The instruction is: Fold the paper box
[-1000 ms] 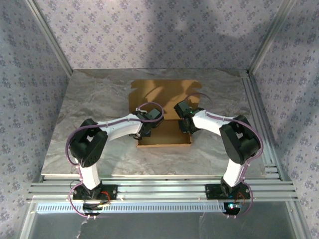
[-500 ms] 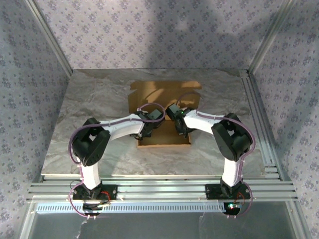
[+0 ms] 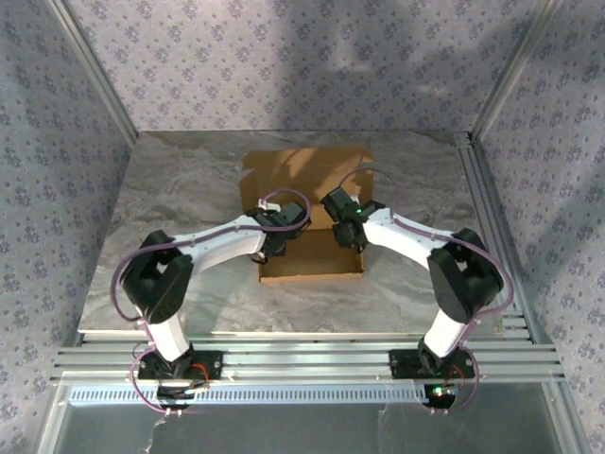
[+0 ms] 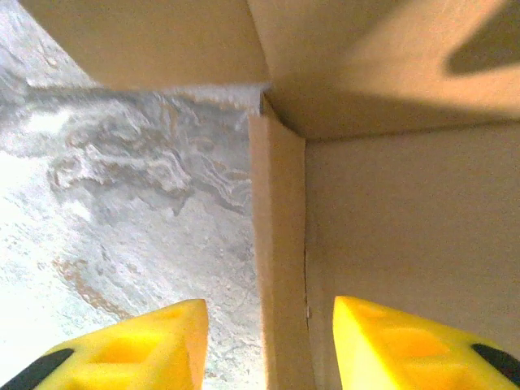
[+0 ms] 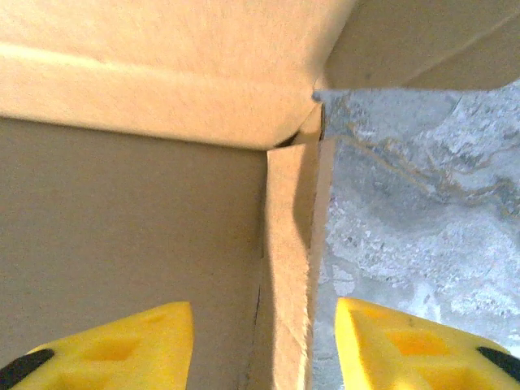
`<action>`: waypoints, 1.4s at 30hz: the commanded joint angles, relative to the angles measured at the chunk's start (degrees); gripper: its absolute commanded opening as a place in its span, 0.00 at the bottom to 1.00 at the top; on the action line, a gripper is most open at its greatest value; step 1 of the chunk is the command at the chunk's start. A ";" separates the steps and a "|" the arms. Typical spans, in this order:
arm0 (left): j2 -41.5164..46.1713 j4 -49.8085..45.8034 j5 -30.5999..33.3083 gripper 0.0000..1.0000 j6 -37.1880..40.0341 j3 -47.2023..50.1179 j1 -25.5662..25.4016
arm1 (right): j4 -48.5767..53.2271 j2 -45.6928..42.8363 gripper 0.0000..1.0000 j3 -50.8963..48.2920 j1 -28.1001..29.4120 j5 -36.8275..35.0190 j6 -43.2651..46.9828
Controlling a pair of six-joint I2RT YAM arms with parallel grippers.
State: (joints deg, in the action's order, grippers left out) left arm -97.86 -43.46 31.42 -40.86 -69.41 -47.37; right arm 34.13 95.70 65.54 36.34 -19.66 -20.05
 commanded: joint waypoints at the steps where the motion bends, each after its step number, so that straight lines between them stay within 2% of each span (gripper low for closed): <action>1: 5.54 -0.53 0.62 0.47 3.37 -1.08 -0.25 | 0.59 -4.15 0.55 -1.26 -1.41 3.69 2.69; 4: 10.67 -0.52 -0.98 0.54 7.18 -1.08 0.87 | 0.53 -8.56 0.59 -2.03 -3.51 5.82 4.37; 6: 14.70 0.26 -3.47 0.60 11.71 -0.71 3.09 | -0.20 -11.85 0.61 -2.64 -6.95 9.40 5.78; 7: 16.86 1.42 -6.32 0.62 14.45 -0.28 5.29 | -1.61 -13.59 0.62 -2.91 -9.48 12.20 6.73; 10: 21.62 4.24 -21.59 0.63 21.25 0.59 15.76 | -4.26 -17.33 0.69 -2.97 -18.39 22.57 9.94; 12: 22.53 4.26 -31.77 0.63 25.65 -0.51 23.12 | -4.68 -17.85 0.74 -1.53 -24.33 31.39 13.81; 14: 21.64 5.76 -38.88 0.63 29.63 -1.88 28.75 | -4.88 -16.69 0.77 0.59 -28.70 38.21 16.04; 16: 19.39 5.76 -43.28 0.62 33.42 -3.83 31.66 | -3.51 -13.82 0.78 4.77 -31.26 42.80 18.44; 19: 15.99 7.23 -47.81 0.61 38.32 -5.91 32.43 | -1.21 -8.69 0.78 9.34 -32.20 50.11 23.21; 21: 14.75 9.67 -49.26 0.61 40.23 -5.89 32.49 | 0.06 -5.72 0.78 11.53 -31.89 51.23 26.43; 26: 12.79 10.92 -47.31 0.61 43.47 -6.29 32.85 | -2.65 -0.96 0.78 12.14 -34.01 51.30 25.42; 30: 11.15 12.79 -46.25 0.61 42.81 -5.84 33.58 | -2.63 3.11 0.78 15.32 -32.70 49.20 26.56; 39: 8.71 17.04 -48.25 0.61 42.13 -5.62 33.58 | -1.69 7.48 0.77 19.80 -31.26 52.12 28.67; 42: 7.55 18.67 -49.68 0.61 41.71 -5.75 33.58 | -1.45 8.13 0.73 20.53 -31.04 52.63 28.63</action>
State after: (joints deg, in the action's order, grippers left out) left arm -89.30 -28.08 -15.64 0.43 -73.45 -14.09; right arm 31.33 102.69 83.96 5.19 31.07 7.20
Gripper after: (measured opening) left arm 0.613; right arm 0.741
